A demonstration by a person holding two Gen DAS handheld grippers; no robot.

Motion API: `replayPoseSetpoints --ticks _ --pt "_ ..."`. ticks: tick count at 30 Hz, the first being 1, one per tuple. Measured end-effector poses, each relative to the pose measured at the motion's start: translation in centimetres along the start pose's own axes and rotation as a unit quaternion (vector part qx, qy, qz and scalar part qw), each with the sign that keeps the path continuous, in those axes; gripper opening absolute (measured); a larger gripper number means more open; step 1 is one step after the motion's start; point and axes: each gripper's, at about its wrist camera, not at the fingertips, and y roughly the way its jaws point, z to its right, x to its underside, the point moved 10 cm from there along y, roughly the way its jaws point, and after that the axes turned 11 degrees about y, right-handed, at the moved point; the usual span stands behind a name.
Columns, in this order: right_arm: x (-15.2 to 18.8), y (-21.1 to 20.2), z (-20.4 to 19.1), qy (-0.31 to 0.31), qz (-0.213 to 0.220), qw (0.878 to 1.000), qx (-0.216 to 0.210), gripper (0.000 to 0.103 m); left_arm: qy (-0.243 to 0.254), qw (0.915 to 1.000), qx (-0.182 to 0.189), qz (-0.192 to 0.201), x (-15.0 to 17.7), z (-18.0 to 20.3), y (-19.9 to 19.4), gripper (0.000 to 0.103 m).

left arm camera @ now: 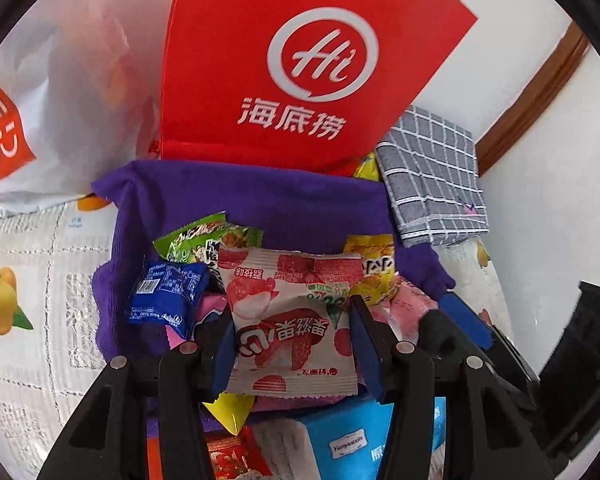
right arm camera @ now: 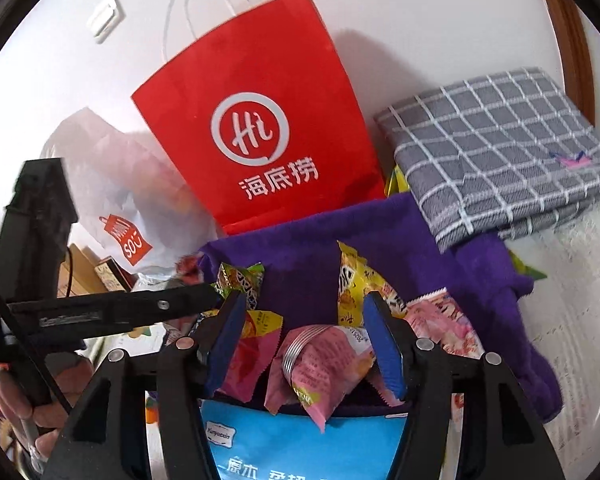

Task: Organize snacks
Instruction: 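Lower both packets onto the purple towel and open both grippers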

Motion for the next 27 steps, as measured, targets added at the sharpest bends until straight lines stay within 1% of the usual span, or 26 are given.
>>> replayPoseSetpoints --ticks 5,8,9,10,12,17,21,24,25,27 --pt "0.4 0.1 -0.5 -0.008 -0.011 1.000 -0.008 0.060 -0.012 0.9999 0.002 0.005 0.0 -0.2 0.4 0.050" --pt "0.6 0.3 -0.6 -0.015 -0.012 1.000 -0.005 0.060 -0.027 0.9995 0.005 0.013 -0.2 -0.5 0.3 0.050" --pt "0.6 0.3 -0.6 -0.017 -0.012 1.000 -0.004 0.060 -0.030 0.9994 0.007 0.013 -0.3 -0.5 0.3 0.051" --pt "0.6 0.3 -0.6 -0.018 -0.012 1.000 -0.004 0.060 -0.031 0.9994 0.007 0.010 -0.3 -0.6 0.3 0.055" --pt "0.7 0.4 -0.7 -0.019 -0.012 1.000 -0.004 0.060 -0.032 0.9994 0.003 0.009 -0.2 -0.8 0.2 0.060" --pt "0.7 0.4 -0.7 -0.021 -0.013 1.000 -0.002 0.060 -0.037 0.9991 -0.002 0.019 -0.6 -1.2 -0.5 0.061" --pt "0.8 0.4 -0.7 -0.025 -0.012 1.000 -0.003 0.060 -0.031 0.9987 -0.002 0.041 -1.3 -1.0 -1.7 0.068" --pt "0.8 0.3 -0.8 -0.029 -0.011 1.000 -0.002 0.060 -0.027 0.9977 0.005 0.061 -1.9 -0.8 -3.0 0.071" --pt "0.8 0.3 -0.8 -0.030 -0.010 1.000 -0.003 0.060 -0.026 0.9975 0.005 0.065 -2.0 -0.7 -3.3 0.073" --pt "0.8 0.1 -0.9 -0.032 -0.007 0.999 -0.004 0.060 -0.020 0.9972 -0.001 0.072 -2.3 -0.6 -3.8 0.074"
